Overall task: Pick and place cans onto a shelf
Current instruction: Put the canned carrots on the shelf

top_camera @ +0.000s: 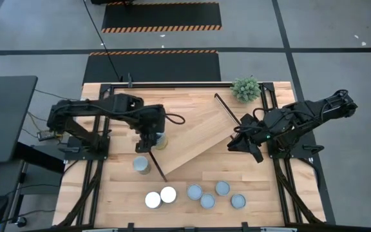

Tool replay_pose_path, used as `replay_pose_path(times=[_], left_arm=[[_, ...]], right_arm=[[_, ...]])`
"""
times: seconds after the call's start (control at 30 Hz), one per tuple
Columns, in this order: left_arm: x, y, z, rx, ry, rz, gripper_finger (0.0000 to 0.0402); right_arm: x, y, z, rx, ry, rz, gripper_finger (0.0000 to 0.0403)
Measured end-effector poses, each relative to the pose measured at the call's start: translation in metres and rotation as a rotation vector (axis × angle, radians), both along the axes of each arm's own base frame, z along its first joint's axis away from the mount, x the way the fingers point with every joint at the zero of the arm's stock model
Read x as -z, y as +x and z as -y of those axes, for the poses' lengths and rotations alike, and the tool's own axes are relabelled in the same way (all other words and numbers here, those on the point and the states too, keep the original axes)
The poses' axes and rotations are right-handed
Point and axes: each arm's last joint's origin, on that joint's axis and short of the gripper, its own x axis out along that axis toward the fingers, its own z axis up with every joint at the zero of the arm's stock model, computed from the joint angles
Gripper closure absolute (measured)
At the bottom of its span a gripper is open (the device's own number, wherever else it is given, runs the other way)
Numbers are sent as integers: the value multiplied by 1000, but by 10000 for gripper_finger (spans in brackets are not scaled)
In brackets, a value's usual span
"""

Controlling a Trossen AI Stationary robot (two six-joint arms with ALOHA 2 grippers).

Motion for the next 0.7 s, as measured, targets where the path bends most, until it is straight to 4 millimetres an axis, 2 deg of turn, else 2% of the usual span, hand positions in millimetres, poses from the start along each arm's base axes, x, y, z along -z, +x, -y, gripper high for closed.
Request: replay_pose_path(times=[0.27,0.4,0.7], left_arm=[[20,11,-1,-176,11,-138,95],[21,9,1,-239,60,-160,95],[21,8,5,-310,2,-176,95]], right_arm=[[-1,1,1,19,-17,14,313],[-1,1,1,18,-18,16,313],[-1,1,0,18,-17,20,313]])
